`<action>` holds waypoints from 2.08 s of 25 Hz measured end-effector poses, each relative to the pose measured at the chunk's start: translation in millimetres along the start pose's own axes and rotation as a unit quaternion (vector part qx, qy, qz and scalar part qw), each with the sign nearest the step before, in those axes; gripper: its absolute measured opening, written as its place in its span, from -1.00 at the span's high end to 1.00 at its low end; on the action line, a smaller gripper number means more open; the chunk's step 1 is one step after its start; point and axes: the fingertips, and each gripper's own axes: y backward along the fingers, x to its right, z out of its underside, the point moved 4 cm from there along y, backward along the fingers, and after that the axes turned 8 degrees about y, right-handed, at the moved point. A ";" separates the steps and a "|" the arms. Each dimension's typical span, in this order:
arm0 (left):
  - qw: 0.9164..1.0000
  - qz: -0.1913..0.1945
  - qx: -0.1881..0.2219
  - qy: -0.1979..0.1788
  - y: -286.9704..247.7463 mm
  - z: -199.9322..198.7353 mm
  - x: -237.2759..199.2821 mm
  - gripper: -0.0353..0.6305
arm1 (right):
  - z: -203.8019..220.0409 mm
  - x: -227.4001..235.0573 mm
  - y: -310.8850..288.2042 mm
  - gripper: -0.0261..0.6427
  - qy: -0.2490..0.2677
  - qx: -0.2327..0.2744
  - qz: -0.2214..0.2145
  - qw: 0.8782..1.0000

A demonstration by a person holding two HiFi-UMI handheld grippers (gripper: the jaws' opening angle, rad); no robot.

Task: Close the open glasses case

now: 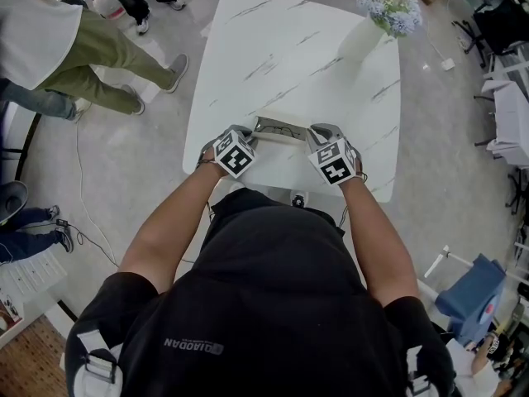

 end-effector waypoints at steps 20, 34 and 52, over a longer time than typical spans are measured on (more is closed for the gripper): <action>1.000 -0.003 0.001 -0.001 1.5 -0.7 0.6 0.66 | 7.6 -19.8 6.1 0.82 0.030 -0.014 -0.014 0.999; 1.000 -0.005 0.003 0.007 -1.5 -0.4 0.0 0.67 | 13.2 -25.8 2.3 0.82 0.033 -0.020 -0.019 0.999; 1.000 -0.008 0.008 0.008 -2.2 -2.4 -0.1 0.67 | 27.8 -41.7 -6.1 0.82 0.044 -0.040 -0.037 0.998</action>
